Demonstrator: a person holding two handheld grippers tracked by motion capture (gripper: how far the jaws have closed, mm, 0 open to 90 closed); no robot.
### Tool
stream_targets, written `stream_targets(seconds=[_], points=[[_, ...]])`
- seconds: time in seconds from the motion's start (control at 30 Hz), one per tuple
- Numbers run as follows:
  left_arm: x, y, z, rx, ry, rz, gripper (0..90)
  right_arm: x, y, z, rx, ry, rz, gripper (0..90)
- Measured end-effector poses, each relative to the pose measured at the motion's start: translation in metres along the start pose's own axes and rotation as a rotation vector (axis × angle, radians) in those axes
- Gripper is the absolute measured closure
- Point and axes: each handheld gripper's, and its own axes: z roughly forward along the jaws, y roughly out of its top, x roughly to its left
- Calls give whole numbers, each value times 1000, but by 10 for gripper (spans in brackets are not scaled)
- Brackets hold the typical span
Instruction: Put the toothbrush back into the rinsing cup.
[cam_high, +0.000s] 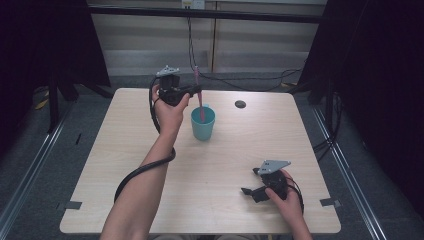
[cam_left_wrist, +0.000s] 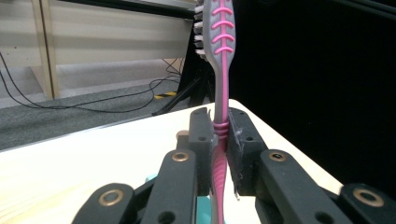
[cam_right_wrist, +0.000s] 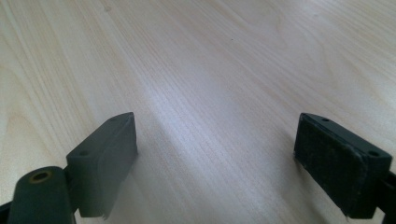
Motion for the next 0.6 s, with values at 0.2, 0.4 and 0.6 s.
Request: stream_targets(seconds=[0.2,0.4,0.6], points=[[4,-3,5,6,6,-3,814,0,0,0,1,1,1,128],[6,-7,11,9,9,-6,814,0,0,0,0,0,-1,128],[10,-13,16,15,26,-5,813,0,0,0,-1,-1,-4,130]])
